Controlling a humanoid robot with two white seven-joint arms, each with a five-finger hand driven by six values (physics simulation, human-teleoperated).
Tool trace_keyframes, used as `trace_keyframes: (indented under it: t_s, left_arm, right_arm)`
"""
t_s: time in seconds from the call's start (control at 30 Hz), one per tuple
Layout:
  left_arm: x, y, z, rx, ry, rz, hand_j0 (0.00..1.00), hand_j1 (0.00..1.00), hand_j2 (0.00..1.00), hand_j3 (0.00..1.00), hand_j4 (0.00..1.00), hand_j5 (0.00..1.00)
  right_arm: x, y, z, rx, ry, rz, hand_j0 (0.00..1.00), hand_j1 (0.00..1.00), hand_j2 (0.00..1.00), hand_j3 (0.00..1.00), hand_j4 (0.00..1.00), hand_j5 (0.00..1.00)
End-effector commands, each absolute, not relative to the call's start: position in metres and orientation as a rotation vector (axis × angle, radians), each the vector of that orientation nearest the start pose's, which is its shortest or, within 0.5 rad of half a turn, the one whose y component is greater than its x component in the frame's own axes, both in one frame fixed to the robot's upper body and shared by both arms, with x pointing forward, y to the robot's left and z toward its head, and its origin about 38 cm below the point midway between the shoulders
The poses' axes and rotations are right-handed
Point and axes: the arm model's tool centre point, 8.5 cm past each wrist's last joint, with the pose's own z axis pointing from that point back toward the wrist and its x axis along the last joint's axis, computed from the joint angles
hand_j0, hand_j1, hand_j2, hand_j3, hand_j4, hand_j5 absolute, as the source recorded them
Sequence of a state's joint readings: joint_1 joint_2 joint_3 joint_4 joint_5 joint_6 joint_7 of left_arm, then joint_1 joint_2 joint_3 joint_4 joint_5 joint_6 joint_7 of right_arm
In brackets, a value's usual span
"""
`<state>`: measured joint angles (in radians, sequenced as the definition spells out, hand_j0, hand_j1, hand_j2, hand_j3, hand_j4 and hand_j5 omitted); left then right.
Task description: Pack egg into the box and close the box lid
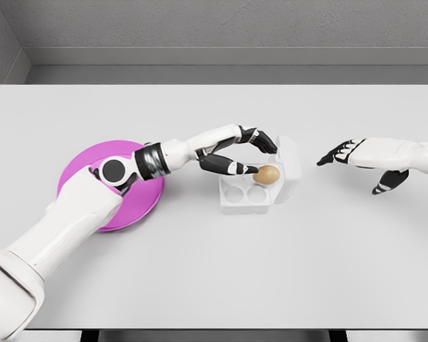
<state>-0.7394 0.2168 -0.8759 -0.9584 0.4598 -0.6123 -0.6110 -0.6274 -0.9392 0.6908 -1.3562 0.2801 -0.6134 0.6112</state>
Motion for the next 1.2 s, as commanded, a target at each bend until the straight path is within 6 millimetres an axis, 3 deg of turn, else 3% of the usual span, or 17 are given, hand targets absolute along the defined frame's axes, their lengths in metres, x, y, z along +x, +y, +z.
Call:
trace_keyframes:
  t_s: [0.0, 0.23, 0.3, 0.33, 0.37, 0.43, 0.53, 0.63, 0.7, 0.83, 1.0, 1.13, 1.17]
  left_arm:
    - [0.463, 0.093, 0.135, -0.733, -1.741, -1.245, 0.71, 0.71, 0.71, 0.71, 0.71, 0.71]
    - [0.467, 0.109, 0.140, -0.724, -1.751, -1.211, 0.74, 0.74, 0.74, 0.74, 0.74, 0.74]
    - [0.468, 0.115, 0.146, -0.725, -1.764, -1.201, 0.82, 0.82, 0.82, 0.82, 0.82, 0.82]
    - [0.468, 0.124, 0.154, -0.734, -1.782, -1.184, 0.97, 0.97, 0.97, 0.97, 0.97, 0.97]
    - [0.464, 0.134, 0.169, -0.731, -1.814, -1.215, 1.00, 1.00, 1.00, 1.00, 1.00, 1.00]
    - [0.449, 0.165, 0.198, -0.775, -1.862, -1.196, 1.00, 1.00, 1.00, 1.00, 1.00, 1.00]
    - [0.425, 0.212, 0.220, -0.702, -1.826, -1.333, 1.00, 1.00, 1.00, 1.00, 1.00, 1.00]
    - [0.413, 0.231, 0.224, -0.559, -1.770, -1.528, 1.00, 1.00, 1.00, 1.00, 1.00, 1.00]
    - [0.404, 0.243, 0.235, -0.533, -1.761, -1.567, 1.00, 1.00, 1.00, 1.00, 1.00, 1.00]
    - [0.395, 0.246, 0.236, -0.539, -1.751, -1.586, 1.00, 1.00, 1.00, 1.00, 1.00, 1.00]
    - [0.393, 0.258, 0.234, -0.512, -1.720, -1.591, 1.00, 1.00, 1.00, 1.00, 1.00, 1.00]
    - [0.391, 0.264, 0.230, -0.497, -1.703, -1.593, 1.00, 1.00, 1.00, 1.00, 1.00, 1.00]
    - [0.391, 0.266, 0.228, -0.441, -1.676, -1.662, 1.00, 1.00, 1.00, 1.00, 1.00, 1.00]
  right_arm:
    - [0.421, -0.361, 0.190, -0.285, -1.177, 2.067, 1.00, 1.00, 1.00, 1.00, 1.00, 1.00]
    - [0.420, -0.361, 0.189, -0.285, -1.175, 2.067, 1.00, 1.00, 1.00, 1.00, 1.00, 1.00]
    - [0.420, -0.361, 0.189, -0.283, -1.175, 2.068, 1.00, 1.00, 1.00, 1.00, 1.00, 1.00]
    - [0.420, -0.361, 0.190, -0.285, -1.176, 2.068, 1.00, 1.00, 1.00, 1.00, 1.00, 1.00]
    - [0.420, -0.361, 0.189, -0.283, -1.175, 2.068, 1.00, 1.00, 1.00, 1.00, 1.00, 1.00]
    - [0.420, -0.361, 0.189, -0.283, -1.175, 2.068, 1.00, 1.00, 1.00, 1.00, 1.00, 1.00]
    - [0.420, -0.359, 0.190, -0.284, -1.180, 2.073, 1.00, 1.00, 1.00, 1.00, 1.00, 1.00]
    - [0.420, -0.363, 0.189, -0.286, -1.172, 2.066, 1.00, 1.00, 1.00, 1.00, 1.00, 1.00]
    - [0.421, -0.366, 0.187, -0.286, -1.162, 2.055, 1.00, 1.00, 1.00, 1.00, 1.00, 1.00]
    - [0.420, -0.360, 0.178, -0.258, -1.165, 2.053, 1.00, 1.00, 1.00, 1.00, 1.00, 1.00]
    - [0.424, -0.324, 0.164, -0.185, -1.239, 2.056, 1.00, 1.00, 1.00, 1.00, 1.00, 1.00]
    - [0.426, -0.320, 0.165, -0.183, -1.252, 2.053, 1.00, 1.00, 1.00, 1.00, 1.00, 1.00]
    - [0.426, -0.319, 0.167, -0.185, -1.259, 2.058, 1.00, 1.00, 1.00, 1.00, 1.00, 1.00]
